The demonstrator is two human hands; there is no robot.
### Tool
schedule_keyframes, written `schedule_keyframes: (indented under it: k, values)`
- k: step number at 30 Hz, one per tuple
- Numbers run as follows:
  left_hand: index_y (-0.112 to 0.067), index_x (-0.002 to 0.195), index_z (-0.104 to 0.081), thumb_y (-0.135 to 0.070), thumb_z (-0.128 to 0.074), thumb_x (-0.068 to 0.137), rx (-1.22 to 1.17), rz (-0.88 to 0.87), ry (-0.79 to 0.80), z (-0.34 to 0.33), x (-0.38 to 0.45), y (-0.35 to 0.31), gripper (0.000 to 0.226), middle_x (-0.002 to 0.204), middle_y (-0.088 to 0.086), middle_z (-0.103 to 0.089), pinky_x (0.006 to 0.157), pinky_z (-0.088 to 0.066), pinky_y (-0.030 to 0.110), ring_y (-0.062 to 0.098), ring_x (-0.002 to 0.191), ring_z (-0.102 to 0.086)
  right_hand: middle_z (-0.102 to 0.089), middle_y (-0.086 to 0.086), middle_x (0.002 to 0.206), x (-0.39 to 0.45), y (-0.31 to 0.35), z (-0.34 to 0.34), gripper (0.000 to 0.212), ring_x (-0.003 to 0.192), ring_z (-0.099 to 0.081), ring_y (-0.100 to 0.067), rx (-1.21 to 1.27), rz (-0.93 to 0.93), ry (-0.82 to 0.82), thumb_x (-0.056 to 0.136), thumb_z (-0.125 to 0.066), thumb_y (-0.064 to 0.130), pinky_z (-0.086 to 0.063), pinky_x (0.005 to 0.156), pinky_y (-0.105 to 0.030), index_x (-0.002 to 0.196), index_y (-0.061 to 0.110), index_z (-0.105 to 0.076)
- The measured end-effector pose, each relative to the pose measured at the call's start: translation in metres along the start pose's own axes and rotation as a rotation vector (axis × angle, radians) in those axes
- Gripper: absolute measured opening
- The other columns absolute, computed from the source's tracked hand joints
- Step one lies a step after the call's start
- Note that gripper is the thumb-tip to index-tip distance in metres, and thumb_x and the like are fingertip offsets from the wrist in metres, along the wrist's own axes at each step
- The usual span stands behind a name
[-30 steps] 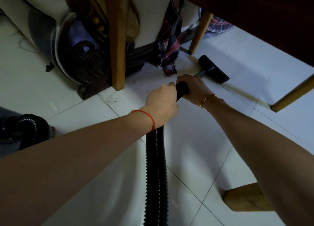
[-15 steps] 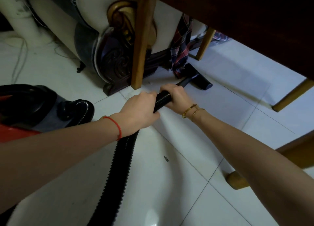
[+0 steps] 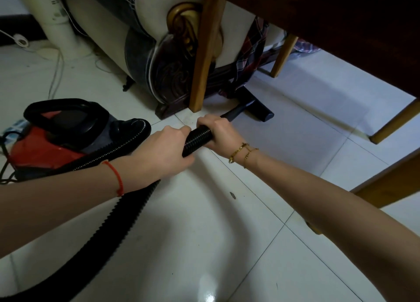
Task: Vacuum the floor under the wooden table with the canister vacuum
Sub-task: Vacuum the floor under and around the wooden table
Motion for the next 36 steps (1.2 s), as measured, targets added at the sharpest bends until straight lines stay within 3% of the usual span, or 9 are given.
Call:
schedule_keyframes:
  k: [4,9,12,15,18,21,30,36]
  values:
    - [-0.017,0.100,-0.053,-0.031,-0.059,0.080,-0.010,0.002,-0.007,0.002,-0.004,0.006,0.026,0.067,0.000,-0.052,0.050,-0.040,0.030,0.020,0.057,-0.054,-0.048,0.005,0.078,0.002,0.005,-0.002,0.020,0.075,-0.050,-0.019,0.002,0.020,-0.010,0.078,-0.072,0.020,-0.038,0.067,-0.026,0.081,0.011,-0.055]
    - [-0.017,0.102,-0.052,-0.031,-0.058,0.081,-0.022,0.007,0.001,-0.004,0.014,-0.003,0.026,0.074,0.003,-0.054,0.054,-0.041,0.030,0.025,0.064,-0.056,-0.054,-0.001,0.079,0.006,-0.015,0.000,0.019,0.075,-0.052,-0.018,-0.012,0.028,0.017,0.079,-0.070,0.022,-0.046,0.070,-0.031,0.082,0.011,-0.055]
    - [-0.016,0.104,-0.052,-0.029,-0.058,0.081,-0.040,-0.013,-0.011,-0.008,0.035,-0.014,0.027,0.075,0.001,-0.052,0.055,-0.040,0.031,0.025,0.066,-0.055,-0.052,0.003,0.077,0.011,-0.039,0.005,0.018,0.074,-0.049,-0.014,-0.023,0.007,0.007,0.079,-0.070,0.021,-0.044,0.076,-0.029,0.080,0.012,-0.055]
    - [-0.015,0.104,-0.053,-0.027,-0.060,0.081,-0.079,-0.034,-0.031,-0.013,0.061,-0.024,0.027,0.071,-0.002,-0.048,0.055,-0.039,0.030,0.023,0.065,-0.054,-0.051,0.006,0.076,0.017,-0.070,0.013,0.017,0.072,-0.045,-0.011,-0.047,-0.035,-0.006,0.078,-0.070,0.019,-0.042,0.084,-0.036,0.079,0.014,-0.053]
    - [-0.013,0.101,-0.054,-0.025,-0.062,0.082,-0.132,-0.057,-0.024,-0.023,0.091,-0.035,0.024,0.077,0.003,-0.055,0.056,-0.043,0.031,0.025,0.070,-0.060,-0.052,0.003,0.076,0.023,-0.100,0.018,0.018,0.072,-0.046,-0.013,-0.070,-0.065,0.011,0.077,-0.071,0.018,-0.038,0.078,-0.028,0.079,0.012,-0.054]
    - [-0.011,0.103,-0.054,-0.022,-0.061,0.083,-0.170,-0.037,-0.012,-0.033,0.120,-0.044,0.024,0.085,0.007,-0.055,0.059,-0.046,0.033,0.027,0.073,-0.060,-0.058,-0.005,0.079,0.032,-0.132,0.022,0.018,0.074,-0.053,-0.020,-0.082,-0.122,0.065,0.075,-0.072,0.016,-0.045,0.072,-0.034,0.081,0.009,-0.056]
    - [-0.007,0.112,-0.054,-0.021,-0.062,0.086,-0.166,0.007,0.002,-0.062,0.194,-0.069,0.031,0.101,0.013,-0.060,0.061,-0.042,0.032,0.031,0.087,-0.062,-0.060,-0.009,0.088,0.046,-0.212,0.024,0.017,0.085,-0.055,-0.027,-0.165,-0.276,0.158,0.078,-0.070,0.020,-0.044,0.073,-0.036,0.086,0.009,-0.059]
    - [-0.006,0.115,-0.051,-0.019,-0.062,0.086,-0.154,0.008,0.015,-0.072,0.202,-0.071,0.033,0.103,0.013,-0.060,0.061,-0.042,0.033,0.030,0.086,-0.062,-0.060,-0.012,0.091,0.046,-0.219,0.020,0.016,0.087,-0.054,-0.027,-0.229,-0.310,0.177,0.084,-0.063,0.020,-0.041,0.072,-0.034,0.091,0.006,-0.057]
Point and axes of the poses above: each hand's wrist, its own x-axis towards the middle knuckle, its own z-axis out of the back of the hand, y = z × x, the point moved 6 cm from there along x, towards the middle knuckle
